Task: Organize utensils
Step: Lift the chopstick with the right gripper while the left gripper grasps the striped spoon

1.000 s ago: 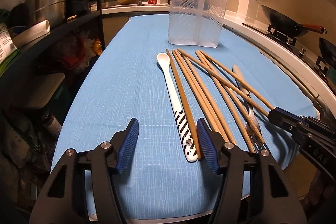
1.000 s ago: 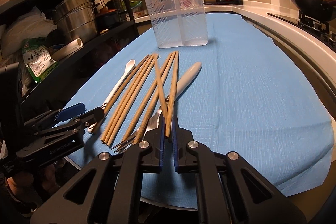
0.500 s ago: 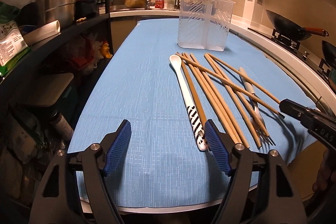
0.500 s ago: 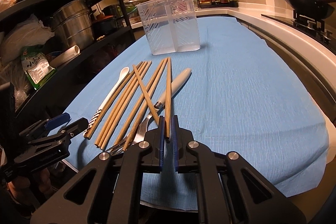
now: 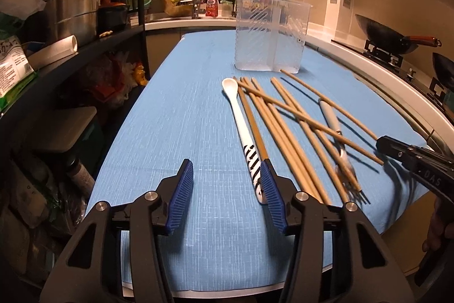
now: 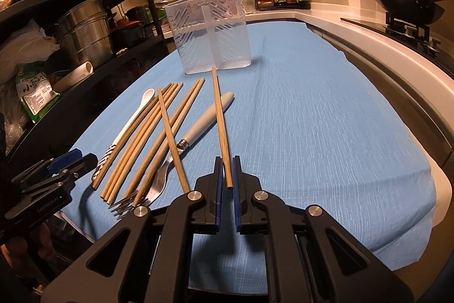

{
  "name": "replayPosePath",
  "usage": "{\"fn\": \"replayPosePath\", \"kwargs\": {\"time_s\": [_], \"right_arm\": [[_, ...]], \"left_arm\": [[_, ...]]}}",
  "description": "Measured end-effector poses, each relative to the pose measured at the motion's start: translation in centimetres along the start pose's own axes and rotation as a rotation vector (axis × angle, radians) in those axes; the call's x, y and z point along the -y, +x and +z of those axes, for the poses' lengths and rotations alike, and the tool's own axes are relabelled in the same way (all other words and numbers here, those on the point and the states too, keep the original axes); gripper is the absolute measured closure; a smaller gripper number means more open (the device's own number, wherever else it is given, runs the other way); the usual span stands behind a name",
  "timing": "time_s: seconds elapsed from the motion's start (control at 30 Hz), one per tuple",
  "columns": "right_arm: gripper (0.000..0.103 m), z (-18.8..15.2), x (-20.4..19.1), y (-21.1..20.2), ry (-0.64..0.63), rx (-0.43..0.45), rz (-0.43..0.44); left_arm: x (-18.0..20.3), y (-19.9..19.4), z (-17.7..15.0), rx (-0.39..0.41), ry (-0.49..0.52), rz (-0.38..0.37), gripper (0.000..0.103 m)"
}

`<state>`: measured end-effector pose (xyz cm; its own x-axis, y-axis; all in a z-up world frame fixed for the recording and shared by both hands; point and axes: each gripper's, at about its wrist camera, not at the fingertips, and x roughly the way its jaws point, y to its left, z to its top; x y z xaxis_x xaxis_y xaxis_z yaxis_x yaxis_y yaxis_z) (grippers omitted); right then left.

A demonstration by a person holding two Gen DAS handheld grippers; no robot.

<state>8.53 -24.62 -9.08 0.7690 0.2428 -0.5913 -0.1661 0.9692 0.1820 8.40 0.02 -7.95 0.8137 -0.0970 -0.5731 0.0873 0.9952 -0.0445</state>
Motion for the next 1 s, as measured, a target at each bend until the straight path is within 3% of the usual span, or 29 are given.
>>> {"fn": "replayPosePath", "kwargs": {"time_s": [0.23,0.4,0.63,0.67,0.73,0.77,0.87,1.0], "right_arm": [[0.096,-0.1,0.1,0.2,0.004,-0.004,0.0],[0.096,-0.2,0.2,0.2,0.008,-0.009,-0.001],[0.095,-0.4,0.2,0.5,0.011,0.003,-0.002],[0.095,-0.5,0.2,0.5,0.006,0.009,-0.003],[0.097,-0.7,0.2,0.5,-0.003,0.018,0.0],[0.098,-0.7,0.2,0.5,-0.005,0.02,0.006],[0.098,-0.6,0.0,0.1,-0.022,0.032,0.01],[0.098,0.3,-0.3,-1.0,-0.037,0.068,0.015]], "left_arm": [[0.7,0.6,-0.1,-0.006,0.019,0.009,0.05],[-0.5,0.6,-0.2,0.003,-0.002,0.066,0.05],[0.5,1.3,-0.4,0.013,0.048,0.027,0.05],[0.4,1.4,-0.4,0.018,0.044,0.017,0.053],[0.3,1.5,-0.3,0.023,0.045,-0.002,0.072],[0.3,1.5,-0.2,0.02,0.051,-0.023,0.092],[0.0,1.4,0.2,0.013,0.03,-0.036,0.092],[-0.1,-0.1,1.2,0.063,0.035,-0.039,0.093]]}}
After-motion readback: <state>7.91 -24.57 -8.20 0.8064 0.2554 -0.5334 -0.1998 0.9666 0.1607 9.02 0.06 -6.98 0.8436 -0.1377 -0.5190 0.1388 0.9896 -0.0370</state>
